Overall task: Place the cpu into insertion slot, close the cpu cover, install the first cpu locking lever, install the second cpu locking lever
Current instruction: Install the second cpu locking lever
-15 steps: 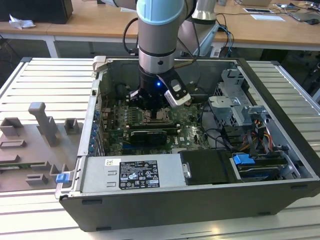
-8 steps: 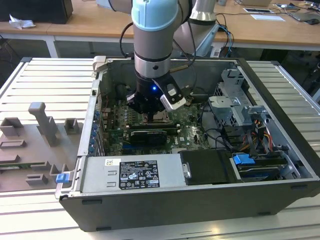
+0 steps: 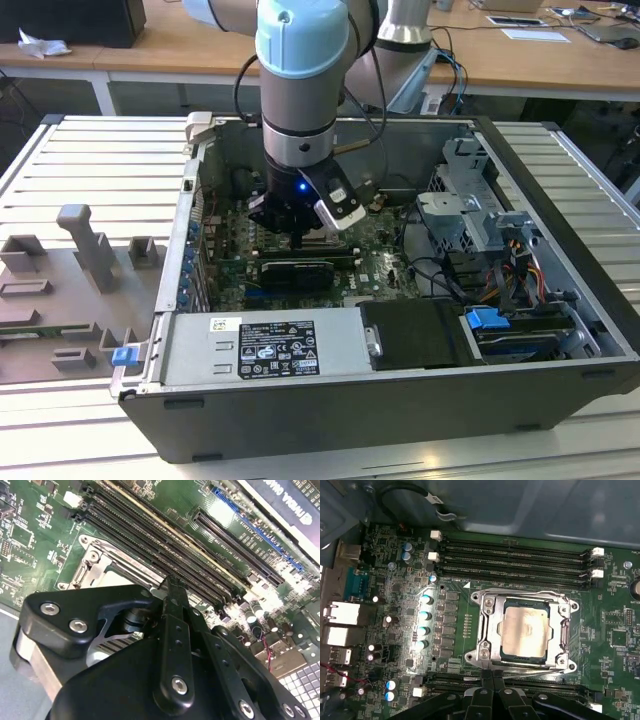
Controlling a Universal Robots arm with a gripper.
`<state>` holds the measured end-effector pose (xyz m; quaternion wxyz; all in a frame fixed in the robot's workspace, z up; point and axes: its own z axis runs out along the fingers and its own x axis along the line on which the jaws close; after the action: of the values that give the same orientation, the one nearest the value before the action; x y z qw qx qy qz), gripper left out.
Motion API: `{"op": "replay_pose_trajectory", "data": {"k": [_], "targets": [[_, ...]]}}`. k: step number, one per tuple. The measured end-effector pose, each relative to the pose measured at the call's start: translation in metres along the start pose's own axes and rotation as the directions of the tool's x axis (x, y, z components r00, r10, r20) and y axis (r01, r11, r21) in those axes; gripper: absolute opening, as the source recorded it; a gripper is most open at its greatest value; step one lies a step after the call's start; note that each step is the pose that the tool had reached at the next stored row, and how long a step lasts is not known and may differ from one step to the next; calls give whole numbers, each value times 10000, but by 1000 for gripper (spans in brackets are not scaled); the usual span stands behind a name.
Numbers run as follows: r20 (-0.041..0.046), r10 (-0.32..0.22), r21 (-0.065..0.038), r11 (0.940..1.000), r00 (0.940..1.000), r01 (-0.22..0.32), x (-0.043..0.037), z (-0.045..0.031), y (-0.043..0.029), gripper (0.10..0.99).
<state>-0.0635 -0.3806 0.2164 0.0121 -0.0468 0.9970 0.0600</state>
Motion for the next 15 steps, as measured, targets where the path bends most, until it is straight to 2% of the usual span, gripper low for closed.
{"op": "replay_pose_trajectory", "data": {"k": [1,3,5,10,12,15], "targets": [[1,1,-30,10000,10000,-1,1,2,-2,106],[22,5,-219,9998,10000,-5,21,9,-4,106],[34,3,-279,9996,10000,-2,42,15,-16,106],[69,9,-502,9987,10000,-5,103,18,-87,106],[92,13,-705,9975,10000,-7,126,24,-117,106],[112,16,-895,9960,9999,-6,147,38,-124,106]]}}
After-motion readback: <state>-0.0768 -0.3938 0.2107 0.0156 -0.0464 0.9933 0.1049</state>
